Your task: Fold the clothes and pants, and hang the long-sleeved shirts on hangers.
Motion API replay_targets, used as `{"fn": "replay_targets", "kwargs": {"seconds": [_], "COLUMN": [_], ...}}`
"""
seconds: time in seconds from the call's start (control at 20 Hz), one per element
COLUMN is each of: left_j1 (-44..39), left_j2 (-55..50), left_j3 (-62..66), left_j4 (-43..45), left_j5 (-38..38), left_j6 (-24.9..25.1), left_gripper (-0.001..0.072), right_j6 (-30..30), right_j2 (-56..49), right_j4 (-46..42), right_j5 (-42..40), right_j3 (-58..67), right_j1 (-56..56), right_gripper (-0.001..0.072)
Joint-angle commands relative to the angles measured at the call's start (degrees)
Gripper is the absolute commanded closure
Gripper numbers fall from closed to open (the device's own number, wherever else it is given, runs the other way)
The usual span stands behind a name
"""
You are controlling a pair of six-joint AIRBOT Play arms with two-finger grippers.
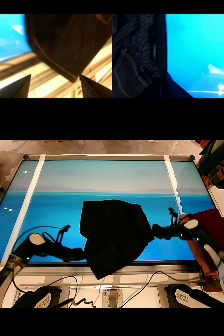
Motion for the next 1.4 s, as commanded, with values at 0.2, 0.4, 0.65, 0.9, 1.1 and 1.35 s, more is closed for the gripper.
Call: {"fn": "replay_targets", "kwargs": {"seconds": [0.2,0.4,0.65,0.9,1.1,1.35], "left_j1": [-6.2,-6.4,-2.4,3.2,2.5,0.7], "left_j2": [-0.1,-0.1,0.0,0.0,-2.2,-6.7], "left_j3": [-3.4,-4.7,-3.0,-0.2,-2.1,-6.1], "left_j4": [1.2,2.9,13.0,12.3,11.0,6.8], "left_j5": [0.3,-0.2,-0.4,-3.7,-5.6,1.2], "left_j6": [-5.2,-6.0,-6.1,-6.0,-5.4,-2.3], "left_gripper": [0.0024,0.0025,0.0025,0.0030,0.0183,0.0169], "right_j6": [-0.2,-0.1,-0.2,-0.2,-0.2,-0.2], "right_j2": [12.4,12.4,12.4,12.4,12.4,12.4], "right_j4": [6.6,8.1,8.7,8.6,8.6,8.7], "right_j5": [-4.3,-6.0,-5.9,-6.3,-6.3,-6.3], "right_j3": [-8.3,-8.3,-8.3,-8.3,-8.3,-8.3], "right_j1": [11.5,14.4,14.4,14.4,14.4,14.4], "right_gripper": [0.0685,0.0685,0.0684,0.0685,0.0684,0.0684]}}
